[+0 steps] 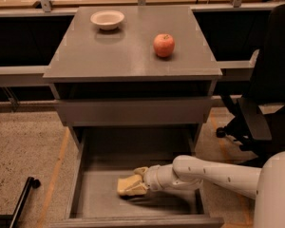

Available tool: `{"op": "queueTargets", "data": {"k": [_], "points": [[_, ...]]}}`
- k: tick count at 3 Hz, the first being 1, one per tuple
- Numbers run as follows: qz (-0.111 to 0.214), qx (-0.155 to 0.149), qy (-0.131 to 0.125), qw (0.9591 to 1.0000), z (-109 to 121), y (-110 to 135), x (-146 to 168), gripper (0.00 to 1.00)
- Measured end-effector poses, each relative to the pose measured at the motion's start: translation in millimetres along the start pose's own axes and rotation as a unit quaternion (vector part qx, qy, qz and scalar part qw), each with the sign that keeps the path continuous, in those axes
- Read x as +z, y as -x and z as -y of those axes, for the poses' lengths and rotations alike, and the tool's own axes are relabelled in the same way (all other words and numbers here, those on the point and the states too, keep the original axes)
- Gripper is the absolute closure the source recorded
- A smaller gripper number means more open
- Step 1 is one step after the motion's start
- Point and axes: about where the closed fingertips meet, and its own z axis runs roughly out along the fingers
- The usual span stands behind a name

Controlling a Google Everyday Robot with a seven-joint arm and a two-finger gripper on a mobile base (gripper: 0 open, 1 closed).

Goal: Place sponge into middle drawer

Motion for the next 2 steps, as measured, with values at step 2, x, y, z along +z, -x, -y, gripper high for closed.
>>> {"op": "queueTargets", "data": {"k": [2], "points": [[0.0,-0.001,0.001,1.0,-0.9,0.4,1.1,0.0]]}}
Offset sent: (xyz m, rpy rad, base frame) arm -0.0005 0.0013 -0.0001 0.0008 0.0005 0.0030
